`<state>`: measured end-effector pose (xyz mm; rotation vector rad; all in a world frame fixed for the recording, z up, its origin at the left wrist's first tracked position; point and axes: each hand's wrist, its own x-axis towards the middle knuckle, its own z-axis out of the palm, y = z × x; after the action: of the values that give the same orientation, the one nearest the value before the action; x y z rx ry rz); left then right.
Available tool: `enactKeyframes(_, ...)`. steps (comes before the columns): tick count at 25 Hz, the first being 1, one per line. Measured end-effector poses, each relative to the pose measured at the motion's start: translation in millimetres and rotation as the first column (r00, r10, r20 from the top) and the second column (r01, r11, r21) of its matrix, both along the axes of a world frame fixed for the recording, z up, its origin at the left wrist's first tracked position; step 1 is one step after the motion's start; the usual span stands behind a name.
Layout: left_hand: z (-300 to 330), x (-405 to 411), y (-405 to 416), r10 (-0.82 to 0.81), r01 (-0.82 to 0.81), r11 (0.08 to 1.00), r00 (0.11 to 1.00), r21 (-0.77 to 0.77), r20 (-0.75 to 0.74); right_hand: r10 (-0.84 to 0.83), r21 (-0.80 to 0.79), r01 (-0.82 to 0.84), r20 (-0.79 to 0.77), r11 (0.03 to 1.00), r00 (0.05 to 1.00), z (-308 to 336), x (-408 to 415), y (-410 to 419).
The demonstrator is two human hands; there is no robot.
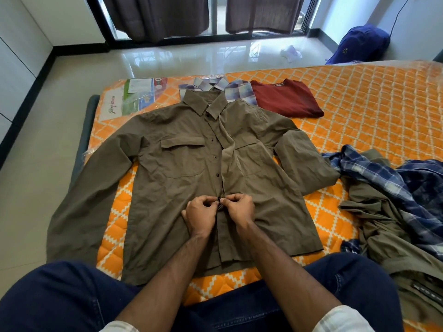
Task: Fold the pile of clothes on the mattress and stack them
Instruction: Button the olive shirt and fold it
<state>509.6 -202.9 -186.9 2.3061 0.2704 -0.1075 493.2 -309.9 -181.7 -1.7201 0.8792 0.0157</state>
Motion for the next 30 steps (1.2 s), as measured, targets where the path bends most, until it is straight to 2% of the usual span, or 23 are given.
enactKeyframes(7, -8.2, -2.1, -1.1, -0.010, 0.011, 1.000, 0.999, -0.024, 0.045, -0.070, 0.082, 0.063, 0.083, 0.995, 0.994, -3.8, -3.3, 6.1)
enactKeyframes(11, -12.1, -2.3, 3.4, -0.044, 0.046, 0.995, 0.999, -0.093, 0.032, -0.041, 0.029, 0.040, 0.038, 0.999, 0.998, -0.7, -5.6, 9.1)
enactKeyframes(13, -5.0, 2.2, 7.5, -0.099, 0.098, 0.990, 0.995, -0.097, -0.008, 0.068, -0.017, -0.069, -0.059, 0.997, 0.996, 8.3, 1.5, -2.3)
enactKeyframes(15, 9.7, 18.1, 14.2, -0.225, 0.220, 0.973, 0.972, -0.064, -0.074, 0.242, -0.092, -0.256, -0.140, 0.962, 0.960, 29.1, 17.9, -20.4)
enactKeyframes(18, 28.3, 55.2, 18.8, -0.401, 0.399, 0.915, 0.916, -0.062, -0.020, 0.323, -0.319, -0.343, -0.115, 0.884, 0.939, 66.8, 50.5, -33.6)
enactKeyframes(20, 34.5, 74.8, 12.9, -0.401, 0.400, 0.915, 0.916, -0.054, 0.005, 0.346, -0.396, -0.383, -0.164, 0.835, 0.924, 72.8, 68.8, -27.1)
enactKeyframes(23, 28.8, 86.4, 0.2, -0.344, 0.339, 0.937, 0.937, -0.081, -0.060, 0.371, -0.424, -0.466, -0.289, 0.777, 0.882, 58.3, 75.1, -23.3)
enactKeyframes(26, 12.6, 85.0, -8.8, -0.268, 0.266, 0.962, 0.963, -0.057, -0.026, 0.303, -0.391, -0.356, -0.193, 0.849, 0.933, 41.1, 67.0, -32.0)
enactKeyframes(30, 15.7, 76.8, -26.6, -0.206, 0.217, 0.963, 0.975, 0.161, -0.080, 0.238, -0.235, -0.266, -0.144, 0.935, 0.961, 36.9, 74.6, -33.7)
